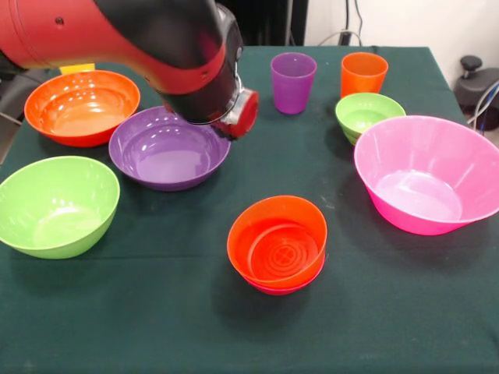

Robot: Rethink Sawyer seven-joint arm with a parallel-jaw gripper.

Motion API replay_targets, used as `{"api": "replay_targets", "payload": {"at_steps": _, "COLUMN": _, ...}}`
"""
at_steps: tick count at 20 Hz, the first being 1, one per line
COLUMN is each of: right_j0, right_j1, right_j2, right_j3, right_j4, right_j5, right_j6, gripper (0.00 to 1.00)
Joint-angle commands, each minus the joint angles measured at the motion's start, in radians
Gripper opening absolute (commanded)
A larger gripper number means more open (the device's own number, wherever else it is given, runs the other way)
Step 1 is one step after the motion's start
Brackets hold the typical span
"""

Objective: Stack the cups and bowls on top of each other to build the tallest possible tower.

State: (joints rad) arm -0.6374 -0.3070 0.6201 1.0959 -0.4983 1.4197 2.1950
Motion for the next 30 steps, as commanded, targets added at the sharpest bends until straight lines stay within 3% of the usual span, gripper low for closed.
{"api": "replay_targets", "payload": {"at_steps": 1, "right_j0": 0.036, "right_j1": -0.148, "right_j2": -0.068, "right_j3": 0.167, "right_j4": -0.162, "right_j5": -0.388, "right_j6": -0.056, "gripper": 0.0}}
{"api": "replay_targets", "payload": {"at_steps": 12, "right_j0": 0.052, "right_j1": -0.188, "right_j2": -0.104, "right_j3": 0.23, "right_j4": -0.13, "right_j5": -0.431, "right_j6": -0.037, "gripper": 0.0}}
{"api": "replay_targets", "payload": {"at_steps": 30, "right_j0": 0.071, "right_j1": -0.202, "right_j2": -0.135, "right_j3": 0.256, "right_j4": -0.101, "right_j5": -0.461, "right_j6": -0.034, "gripper": 0.0}}
